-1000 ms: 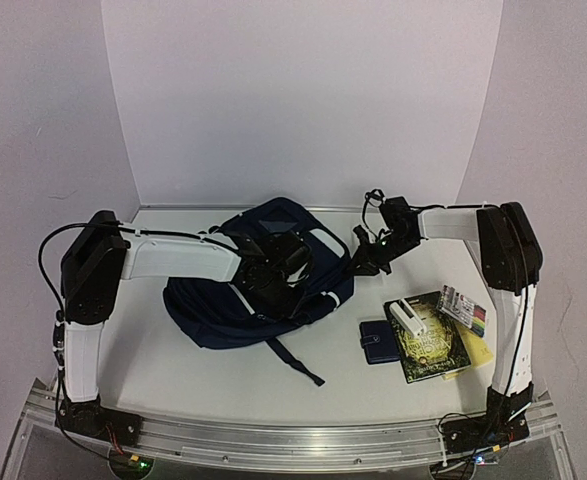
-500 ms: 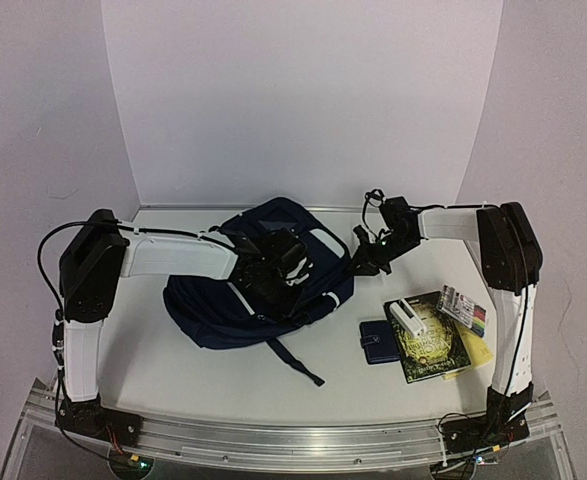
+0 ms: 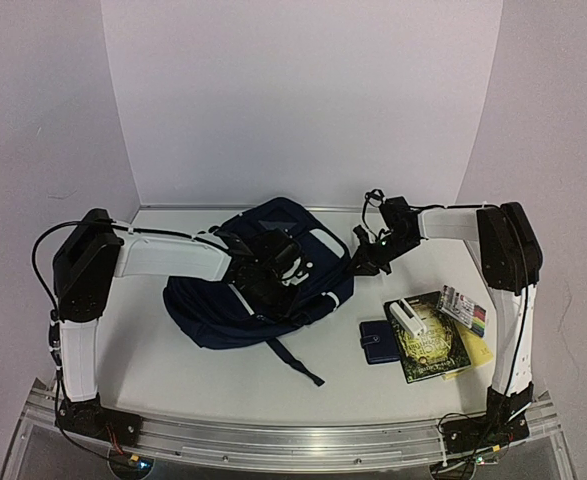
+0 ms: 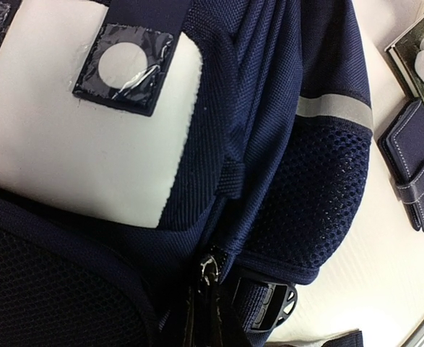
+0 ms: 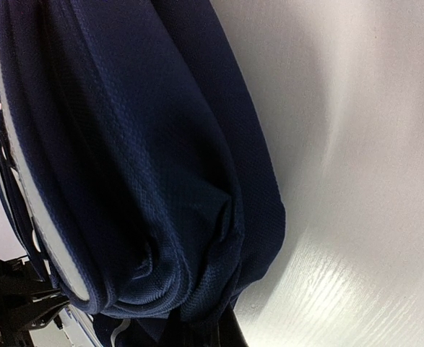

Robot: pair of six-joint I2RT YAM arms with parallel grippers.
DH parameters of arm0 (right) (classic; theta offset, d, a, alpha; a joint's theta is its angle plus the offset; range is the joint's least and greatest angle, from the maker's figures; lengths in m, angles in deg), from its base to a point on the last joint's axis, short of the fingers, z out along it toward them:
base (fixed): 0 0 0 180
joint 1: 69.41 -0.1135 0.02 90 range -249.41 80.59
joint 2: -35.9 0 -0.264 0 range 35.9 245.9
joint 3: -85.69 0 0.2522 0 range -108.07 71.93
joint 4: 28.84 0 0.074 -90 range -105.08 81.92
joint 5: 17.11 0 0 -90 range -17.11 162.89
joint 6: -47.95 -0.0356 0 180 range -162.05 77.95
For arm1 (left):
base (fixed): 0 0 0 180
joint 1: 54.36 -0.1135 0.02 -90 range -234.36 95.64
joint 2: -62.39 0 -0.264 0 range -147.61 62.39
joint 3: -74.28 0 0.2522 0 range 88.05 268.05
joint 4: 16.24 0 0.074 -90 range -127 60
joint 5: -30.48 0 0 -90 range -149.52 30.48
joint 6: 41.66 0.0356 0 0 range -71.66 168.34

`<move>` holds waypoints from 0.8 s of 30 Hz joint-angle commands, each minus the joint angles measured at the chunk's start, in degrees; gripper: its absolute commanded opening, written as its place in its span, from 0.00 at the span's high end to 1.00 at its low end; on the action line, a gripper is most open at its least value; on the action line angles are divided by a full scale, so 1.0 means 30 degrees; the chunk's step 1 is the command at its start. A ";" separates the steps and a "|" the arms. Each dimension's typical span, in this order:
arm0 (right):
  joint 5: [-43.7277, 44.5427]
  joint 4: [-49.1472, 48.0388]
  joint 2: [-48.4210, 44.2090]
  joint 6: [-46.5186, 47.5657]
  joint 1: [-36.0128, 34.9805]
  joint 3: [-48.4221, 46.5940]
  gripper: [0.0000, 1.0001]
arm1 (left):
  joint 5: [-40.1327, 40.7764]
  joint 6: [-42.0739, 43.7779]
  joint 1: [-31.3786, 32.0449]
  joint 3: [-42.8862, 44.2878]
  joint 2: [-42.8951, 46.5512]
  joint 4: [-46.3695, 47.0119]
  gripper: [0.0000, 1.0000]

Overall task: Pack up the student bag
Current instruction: Unzip the student bag at the center of the board.

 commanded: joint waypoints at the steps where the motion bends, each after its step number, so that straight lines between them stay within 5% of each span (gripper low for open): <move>1: 0.1559 -0.0947 -0.0704 0.0355 0.0707 -0.0759 1.00 | -0.0334 -0.0332 -0.0128 -0.1344 0.1063 -0.3376 0.97; 18: 0.1543 -0.0946 -0.0590 0.0307 0.0707 -0.0944 1.00 | -0.0410 -0.0576 -0.0124 -0.2748 0.1777 -0.3282 0.90; 24: 0.1768 -0.0949 -0.0741 0.0422 0.0709 -0.0925 1.00 | -0.0410 -0.0656 -0.0128 -0.2887 0.2081 -0.3427 1.00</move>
